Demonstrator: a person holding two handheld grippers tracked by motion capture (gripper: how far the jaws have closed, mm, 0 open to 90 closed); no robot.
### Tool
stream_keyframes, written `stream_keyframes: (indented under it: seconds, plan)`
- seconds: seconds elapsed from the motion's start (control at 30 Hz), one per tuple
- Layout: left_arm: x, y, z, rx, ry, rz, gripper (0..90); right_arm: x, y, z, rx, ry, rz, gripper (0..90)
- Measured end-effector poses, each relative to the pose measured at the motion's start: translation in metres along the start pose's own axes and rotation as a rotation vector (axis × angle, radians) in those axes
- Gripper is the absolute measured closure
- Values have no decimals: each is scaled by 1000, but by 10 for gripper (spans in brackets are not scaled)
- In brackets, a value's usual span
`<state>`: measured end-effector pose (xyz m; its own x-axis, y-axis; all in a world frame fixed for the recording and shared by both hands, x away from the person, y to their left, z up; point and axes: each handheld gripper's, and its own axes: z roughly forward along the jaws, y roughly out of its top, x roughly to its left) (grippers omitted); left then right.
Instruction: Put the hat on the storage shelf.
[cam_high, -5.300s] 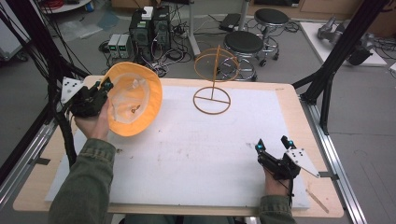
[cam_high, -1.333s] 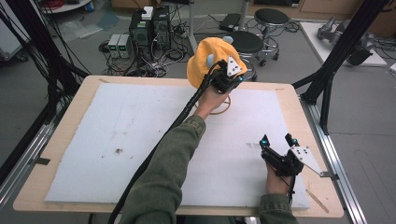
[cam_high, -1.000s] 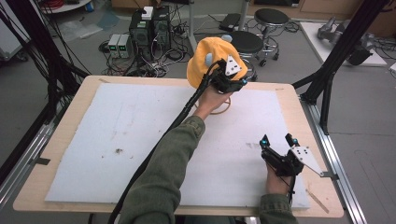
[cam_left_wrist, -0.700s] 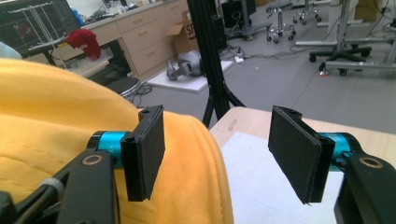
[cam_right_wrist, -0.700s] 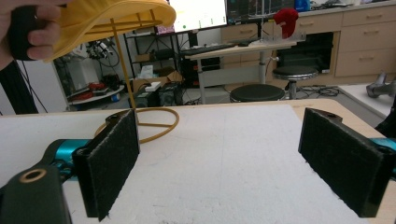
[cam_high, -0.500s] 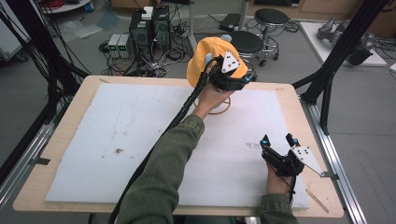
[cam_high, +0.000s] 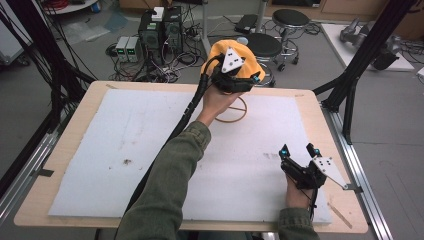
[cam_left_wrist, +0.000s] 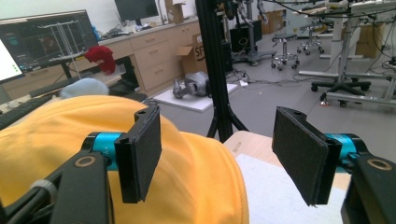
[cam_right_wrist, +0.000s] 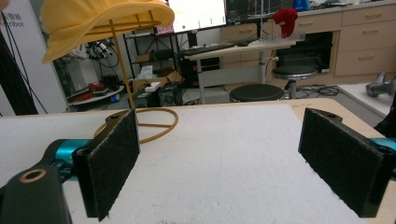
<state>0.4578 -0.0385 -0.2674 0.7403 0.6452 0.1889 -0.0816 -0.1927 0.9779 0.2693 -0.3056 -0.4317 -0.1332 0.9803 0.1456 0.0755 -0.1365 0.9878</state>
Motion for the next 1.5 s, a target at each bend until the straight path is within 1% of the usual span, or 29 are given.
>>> stream_keyframes:
  seconds: [0.07, 0.2, 0.23, 0.37, 0.47, 0.57, 0.77, 1.0, 1.03, 1.17, 1.33, 1.5]
  plan:
    - [2, 0, -8, 9, 10, 10, 332, 0, 0, 0, 2, -2, 7, 115]
    - [7, 3, -27, -15, 27, -20, 332, 0, 0, 0, -1, -2, 8, 115]
    - [7, 3, -32, -34, 34, -31, 336, 1, 0, -1, 1, -2, 8, 115]
    - [9, 2, -52, -45, 54, -17, 338, 1, 0, 0, -3, 2, 6, 114]
    - [13, 0, -64, -53, 68, -22, 338, 1, 0, 0, 1, 3, 7, 114]
    - [18, -4, -75, -58, 81, -39, 338, 1, 0, 0, 1, 0, 6, 114]
    - [24, -13, -95, -63, 115, -54, 332, 2, 0, 0, 7, 3, 11, 115]
    - [32, -18, -118, -79, 145, -73, 328, 1, -1, 0, 2, 1, 10, 115]
    - [32, -19, -120, -81, 150, -75, 327, 2, -1, -1, 11, 1, 15, 114]
    - [35, -22, -130, -72, 159, -79, 321, 2, -1, 0, 8, 2, 3, 115]
    - [36, -29, -146, -63, 168, -77, 315, 2, -1, 0, 11, 2, 4, 115]
    - [40, -41, -164, -53, 187, -98, 313, 1, -1, -1, 13, 1, 8, 114]
